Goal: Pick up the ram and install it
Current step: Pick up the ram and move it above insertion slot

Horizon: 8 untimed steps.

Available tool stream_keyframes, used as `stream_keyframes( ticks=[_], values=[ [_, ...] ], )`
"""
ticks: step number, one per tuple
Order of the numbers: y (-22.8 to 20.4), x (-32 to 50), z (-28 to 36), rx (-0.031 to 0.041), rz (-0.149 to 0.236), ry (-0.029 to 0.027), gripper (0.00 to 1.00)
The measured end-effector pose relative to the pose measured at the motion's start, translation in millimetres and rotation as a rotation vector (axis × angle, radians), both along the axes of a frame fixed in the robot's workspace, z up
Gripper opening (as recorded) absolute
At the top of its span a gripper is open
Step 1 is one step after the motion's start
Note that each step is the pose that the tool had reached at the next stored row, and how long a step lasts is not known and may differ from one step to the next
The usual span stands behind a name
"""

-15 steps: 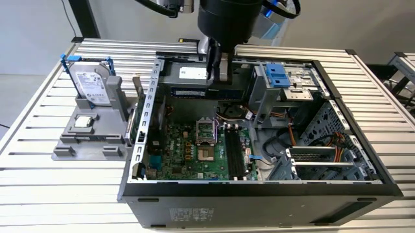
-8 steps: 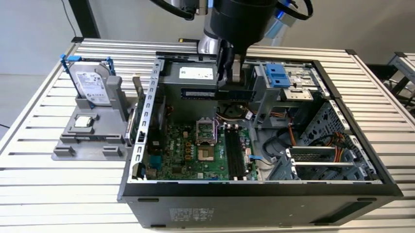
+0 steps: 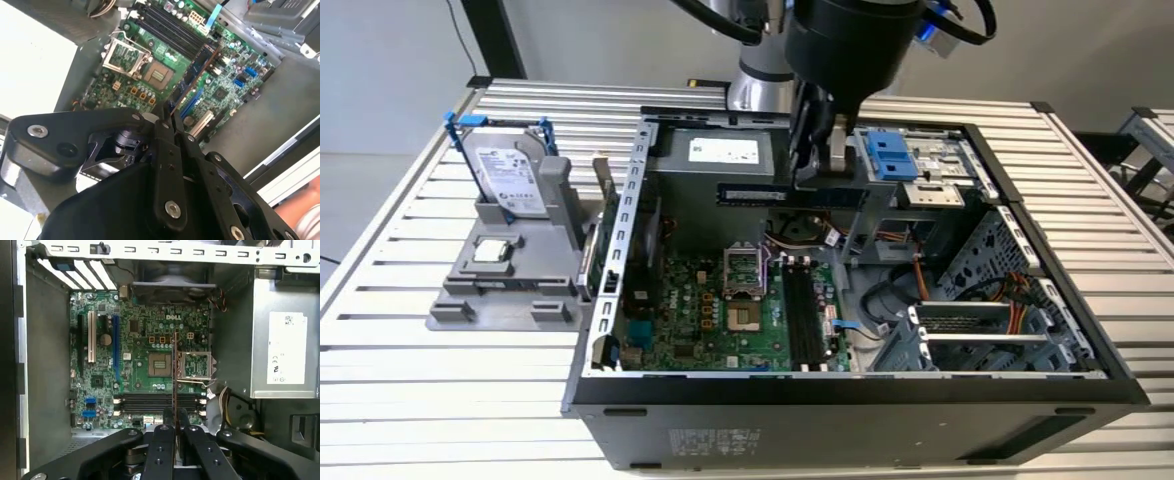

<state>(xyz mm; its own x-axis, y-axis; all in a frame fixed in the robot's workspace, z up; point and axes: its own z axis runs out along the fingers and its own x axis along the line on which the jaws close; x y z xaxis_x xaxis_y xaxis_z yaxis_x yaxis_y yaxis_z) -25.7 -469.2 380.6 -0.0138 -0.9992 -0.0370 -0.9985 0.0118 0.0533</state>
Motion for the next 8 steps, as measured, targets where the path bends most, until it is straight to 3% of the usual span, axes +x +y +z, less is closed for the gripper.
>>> stream_keyframes(
  ticks=[8],
  values=[
    [-2.5,11.0,-0.8,0.0002,-0.009,-0.0001,0.0]
  ],
)
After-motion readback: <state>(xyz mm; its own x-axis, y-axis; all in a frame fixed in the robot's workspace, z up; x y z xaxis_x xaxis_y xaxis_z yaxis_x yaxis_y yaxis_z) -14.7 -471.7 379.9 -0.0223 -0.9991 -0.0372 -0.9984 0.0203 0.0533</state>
